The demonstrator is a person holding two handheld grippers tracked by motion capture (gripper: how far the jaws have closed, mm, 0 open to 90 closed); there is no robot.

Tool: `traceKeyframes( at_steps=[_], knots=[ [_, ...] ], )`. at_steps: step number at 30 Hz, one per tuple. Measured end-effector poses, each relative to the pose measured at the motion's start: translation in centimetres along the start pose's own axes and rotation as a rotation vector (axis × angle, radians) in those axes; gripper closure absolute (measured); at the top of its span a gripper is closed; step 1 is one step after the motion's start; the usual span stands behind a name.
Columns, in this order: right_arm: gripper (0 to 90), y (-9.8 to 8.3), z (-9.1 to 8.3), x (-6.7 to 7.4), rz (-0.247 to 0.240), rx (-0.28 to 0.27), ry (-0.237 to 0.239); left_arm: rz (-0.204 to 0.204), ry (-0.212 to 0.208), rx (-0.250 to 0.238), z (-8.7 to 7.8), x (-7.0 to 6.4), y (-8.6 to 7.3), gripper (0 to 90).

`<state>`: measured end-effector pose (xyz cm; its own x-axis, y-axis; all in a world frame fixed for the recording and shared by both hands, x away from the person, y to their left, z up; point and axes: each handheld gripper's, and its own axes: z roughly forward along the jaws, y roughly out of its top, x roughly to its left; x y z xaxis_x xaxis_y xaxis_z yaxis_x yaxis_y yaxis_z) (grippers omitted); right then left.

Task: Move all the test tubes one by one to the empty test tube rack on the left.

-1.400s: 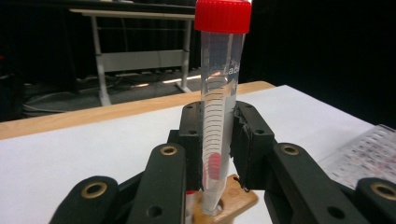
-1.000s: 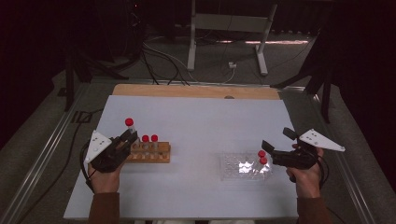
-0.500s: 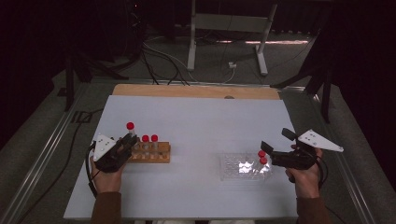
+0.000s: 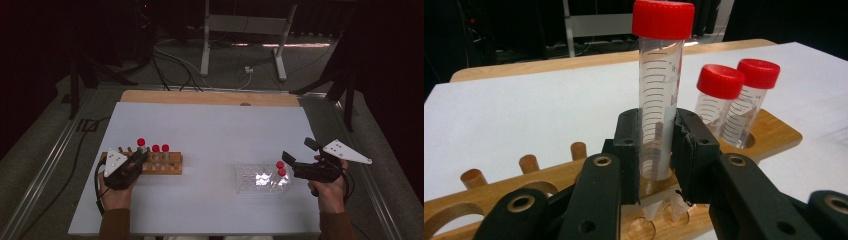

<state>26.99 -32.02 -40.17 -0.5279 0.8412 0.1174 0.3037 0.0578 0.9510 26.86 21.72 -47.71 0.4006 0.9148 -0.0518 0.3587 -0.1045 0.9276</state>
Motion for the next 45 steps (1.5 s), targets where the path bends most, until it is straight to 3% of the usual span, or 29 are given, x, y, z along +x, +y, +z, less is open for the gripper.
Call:
traceKeyframes(
  at_steps=[18, 21, 31, 36, 45],
  knots=[
    [0.0, -0.1, 0.0, 0.0, 0.002, 0.004, 0.002, -0.002, -0.006, 0.027, 0.0, -0.3, -0.3, 69.7],
    [0.0, -0.1, -0.1, 0.0, 0.003, 0.004, 0.001, -0.015, -0.009, 0.019, -0.1, -0.2, -0.2, 62.1],
    [0.8, -0.7, -0.4, 0.1, -0.019, 0.037, -0.015, -0.077, 0.002, -0.058, -1.2, -0.4, 0.6, 17.4],
    [8.8, -1.3, -1.1, 0.4, -0.012, 0.046, -0.012, -0.089, -0.011, -0.057, -1.4, -0.8, 1.2, 1.8],
    [28.8, -3.7, -1.9, 1.8, -0.042, 0.070, 0.004, -0.105, -0.026, -0.077, -1.9, -1.0, 1.6, 0.6]
  ],
)
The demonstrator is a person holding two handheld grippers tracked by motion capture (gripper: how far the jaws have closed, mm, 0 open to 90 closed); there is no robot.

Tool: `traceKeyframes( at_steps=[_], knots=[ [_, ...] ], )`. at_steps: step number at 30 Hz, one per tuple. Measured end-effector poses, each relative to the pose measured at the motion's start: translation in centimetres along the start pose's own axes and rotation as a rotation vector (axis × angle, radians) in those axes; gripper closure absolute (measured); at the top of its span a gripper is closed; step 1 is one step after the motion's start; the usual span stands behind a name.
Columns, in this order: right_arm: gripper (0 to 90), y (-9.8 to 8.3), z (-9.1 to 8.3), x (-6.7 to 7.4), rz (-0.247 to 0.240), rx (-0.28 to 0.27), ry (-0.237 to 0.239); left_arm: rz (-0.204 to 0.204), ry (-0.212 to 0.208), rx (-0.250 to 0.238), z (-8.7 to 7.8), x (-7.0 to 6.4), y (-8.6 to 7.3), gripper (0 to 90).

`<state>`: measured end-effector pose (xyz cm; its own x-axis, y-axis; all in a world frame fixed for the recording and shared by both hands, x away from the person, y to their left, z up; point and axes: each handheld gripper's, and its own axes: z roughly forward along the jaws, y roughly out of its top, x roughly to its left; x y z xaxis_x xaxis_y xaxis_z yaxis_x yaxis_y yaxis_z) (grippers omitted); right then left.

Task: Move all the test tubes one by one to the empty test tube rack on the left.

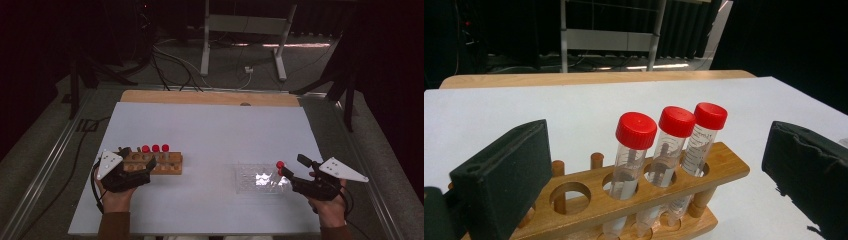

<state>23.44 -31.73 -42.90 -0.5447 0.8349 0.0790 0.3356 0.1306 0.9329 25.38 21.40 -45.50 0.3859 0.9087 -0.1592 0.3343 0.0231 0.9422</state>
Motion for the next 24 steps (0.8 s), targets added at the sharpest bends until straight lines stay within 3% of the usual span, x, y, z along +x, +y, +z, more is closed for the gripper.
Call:
traceKeyframes(
  at_steps=[7, 13, 24],
  knots=[
    [48.1, -2.1, 0.1, 0.6, -0.020, 0.044, 0.007, -0.007, -0.006, -0.019, -0.6, -0.1, 0.3, 0.6],
    [61.4, -2.8, 0.9, 1.0, -0.032, 0.075, 0.021, -0.004, -0.008, -0.031, -0.9, -0.3, 0.6, 0.6],
    [73.5, -3.0, 1.4, 1.2, -0.059, 0.108, 0.001, -0.008, -0.008, -0.040, -1.1, -0.3, 0.9, 0.6]
  ],
)
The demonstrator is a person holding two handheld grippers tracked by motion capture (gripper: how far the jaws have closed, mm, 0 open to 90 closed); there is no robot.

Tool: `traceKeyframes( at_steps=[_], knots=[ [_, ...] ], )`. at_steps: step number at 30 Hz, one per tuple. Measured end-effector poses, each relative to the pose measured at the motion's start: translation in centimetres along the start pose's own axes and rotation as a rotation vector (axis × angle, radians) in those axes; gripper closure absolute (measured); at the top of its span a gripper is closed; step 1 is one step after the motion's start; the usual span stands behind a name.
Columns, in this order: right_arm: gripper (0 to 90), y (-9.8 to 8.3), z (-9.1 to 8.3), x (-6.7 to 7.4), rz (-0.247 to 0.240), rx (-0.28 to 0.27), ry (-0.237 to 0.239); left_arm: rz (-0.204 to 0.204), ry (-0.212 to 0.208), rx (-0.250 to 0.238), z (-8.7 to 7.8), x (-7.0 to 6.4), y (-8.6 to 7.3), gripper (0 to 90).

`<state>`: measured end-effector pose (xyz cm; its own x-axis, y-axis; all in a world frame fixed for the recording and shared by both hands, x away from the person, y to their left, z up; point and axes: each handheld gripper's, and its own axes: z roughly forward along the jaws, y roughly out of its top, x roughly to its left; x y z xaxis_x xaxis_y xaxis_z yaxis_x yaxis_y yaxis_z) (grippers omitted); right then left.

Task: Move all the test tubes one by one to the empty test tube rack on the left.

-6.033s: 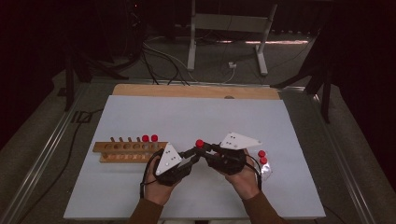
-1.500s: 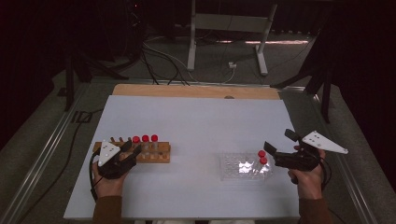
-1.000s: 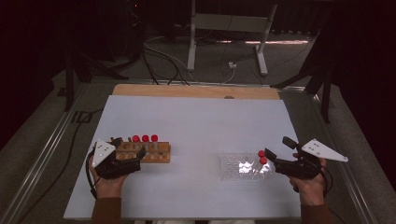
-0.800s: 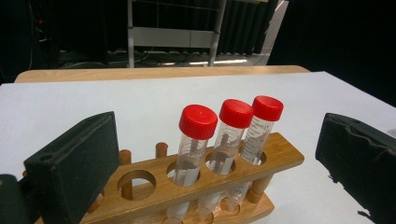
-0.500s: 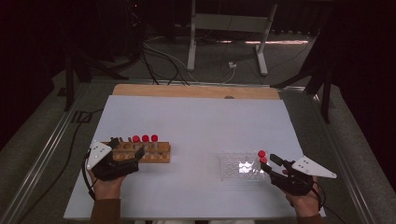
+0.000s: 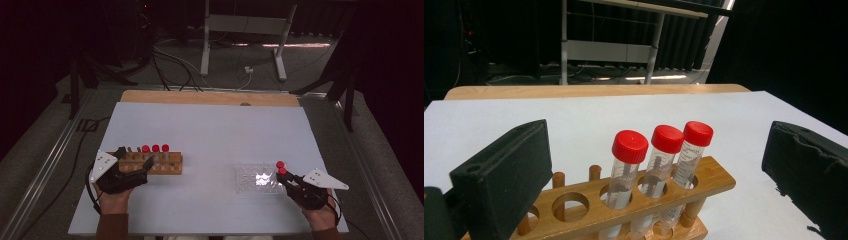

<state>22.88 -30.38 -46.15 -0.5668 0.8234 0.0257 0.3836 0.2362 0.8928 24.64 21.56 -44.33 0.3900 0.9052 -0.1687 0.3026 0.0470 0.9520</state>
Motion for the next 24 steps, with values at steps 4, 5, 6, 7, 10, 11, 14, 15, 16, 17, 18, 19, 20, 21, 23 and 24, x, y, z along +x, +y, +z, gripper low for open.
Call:
traceKeyframes(
  at_steps=[4, 5, 6, 7, 10, 11, 14, 15, 16, 17, 18, 19, 20, 21, 23, 24],
  knots=[
    [73.7, 0.5, -0.5, 0.0, -0.001, -0.022, 0.001, 0.004, 0.000, 0.001, 0.0, -0.1, 0.1, 0.6],
    [73.7, 0.6, -0.7, 0.0, -0.002, -0.028, 0.001, 0.003, -0.001, 0.000, 0.0, -0.1, 0.1, 0.6],
    [73.7, 0.8, -0.8, 0.0, -0.002, -0.032, 0.001, 0.002, -0.001, 0.000, 0.0, -0.1, 0.1, 0.6],
    [73.8, 0.9, -1.0, 0.0, -0.001, -0.036, 0.002, 0.002, -0.001, 0.001, 0.0, -0.1, 0.1, 0.6],
    [73.9, 1.4, -1.4, -0.1, 0.001, -0.051, 0.006, 0.003, 0.000, 0.000, 0.0, -0.1, 0.2, 0.6],
    [73.9, 1.6, -1.6, -0.2, 0.005, -0.060, 0.008, 0.003, 0.000, -0.001, 0.0, -0.2, 0.2, 0.6],
    [74.0, 2.1, -2.1, -0.4, 0.012, -0.081, 0.014, 0.006, -0.001, 0.002, 0.0, -0.3, 0.3, 0.6],
    [74.0, 2.4, -2.4, -0.5, 0.012, -0.088, 0.011, 0.008, -0.003, 0.001, 0.1, -0.3, 0.4, 0.6],
    [74.0, 2.6, -2.6, -0.6, 0.012, -0.096, 0.011, 0.008, -0.002, 0.002, 0.1, -0.4, 0.4, 0.6],
    [74.0, 2.9, -2.8, -0.6, 0.012, -0.104, 0.011, 0.011, -0.003, 0.002, 0.1, -0.4, 0.4, 0.6],
    [74.0, 3.2, -3.1, -0.7, 0.009, -0.112, 0.013, 0.011, -0.005, 0.003, 0.1, -0.5, 0.5, 0.6],
    [74.1, 3.5, -3.3, -0.8, 0.007, -0.118, 0.015, 0.012, -0.007, 0.003, 0.1, -0.6, 0.5, 0.6],
    [74.1, 3.7, -3.5, -0.8, 0.008, -0.124, 0.020, 0.016, -0.006, 0.000, 0.1, -0.7, 0.6, 0.6],
    [74.1, 4.0, -3.7, -0.9, 0.007, -0.132, 0.024, 0.020, -0.008, 0.000, 0.1, -0.7, 0.6, 0.6],
    [74.1, 4.4, -3.9, -0.9, 0.003, -0.139, 0.031, 0.024, -0.011, -0.003, 0.1, -1.0, 0.8, 0.7],
    [74.1, 4.6, -3.9, -0.9, 0.000, -0.142, 0.035, 0.030, -0.011, -0.002, 0.1, -1.1, 0.9, 0.6]
  ],
)
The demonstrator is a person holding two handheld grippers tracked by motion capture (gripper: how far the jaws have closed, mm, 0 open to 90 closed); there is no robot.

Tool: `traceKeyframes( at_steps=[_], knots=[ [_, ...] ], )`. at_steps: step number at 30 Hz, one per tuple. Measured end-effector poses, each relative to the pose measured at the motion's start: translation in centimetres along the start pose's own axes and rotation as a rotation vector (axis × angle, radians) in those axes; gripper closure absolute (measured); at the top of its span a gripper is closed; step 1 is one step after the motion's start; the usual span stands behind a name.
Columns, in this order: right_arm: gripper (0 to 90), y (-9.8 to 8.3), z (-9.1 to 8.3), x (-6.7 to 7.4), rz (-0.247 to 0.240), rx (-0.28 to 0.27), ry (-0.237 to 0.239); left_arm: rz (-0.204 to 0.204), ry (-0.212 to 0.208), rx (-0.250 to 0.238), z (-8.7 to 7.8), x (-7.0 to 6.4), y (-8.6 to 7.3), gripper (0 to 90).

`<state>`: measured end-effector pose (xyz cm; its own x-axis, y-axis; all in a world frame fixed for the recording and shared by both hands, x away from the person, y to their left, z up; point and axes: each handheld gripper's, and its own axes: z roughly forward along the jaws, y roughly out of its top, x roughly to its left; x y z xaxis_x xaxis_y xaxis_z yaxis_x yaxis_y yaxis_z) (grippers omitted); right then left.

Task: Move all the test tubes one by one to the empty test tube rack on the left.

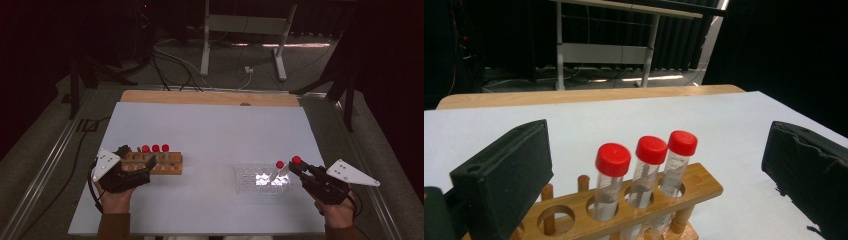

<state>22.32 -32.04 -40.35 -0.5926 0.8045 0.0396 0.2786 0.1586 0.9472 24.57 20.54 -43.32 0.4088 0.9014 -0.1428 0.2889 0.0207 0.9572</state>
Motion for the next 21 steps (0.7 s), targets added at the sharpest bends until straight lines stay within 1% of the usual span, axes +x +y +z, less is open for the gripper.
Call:
traceKeyframes(
  at_steps=[4, 8, 10, 16, 21],
  knots=[
    [74.1, 0.5, 0.5, 0.1, 0.000, -0.001, 0.031, 0.015, -0.011, -0.004, 0.0, -0.6, 0.5, 0.7],
    [74.0, 0.9, 1.4, 0.5, -0.011, 0.003, 0.058, 0.026, -0.044, -0.008, 0.4, -1.7, 1.2, 0.7],
    [74.1, 1.1, 1.9, 0.8, -0.013, 0.004, 0.071, 0.042, -0.070, -0.006, 0.8, -2.6, 1.5, 0.7],
    [74.1, 1.8, 3.9, 1.9, -0.030, 0.018, 0.115, 0.118, -0.163, 0.031, 2.4, -5.8, 2.2, 1.1],
    [74.0, 2.1, 5.6, 2.8, -0.031, 0.030, 0.148, 0.156, -0.244, 0.058, 4.3, -8.3, 2.3, 1.5]
  ],
)
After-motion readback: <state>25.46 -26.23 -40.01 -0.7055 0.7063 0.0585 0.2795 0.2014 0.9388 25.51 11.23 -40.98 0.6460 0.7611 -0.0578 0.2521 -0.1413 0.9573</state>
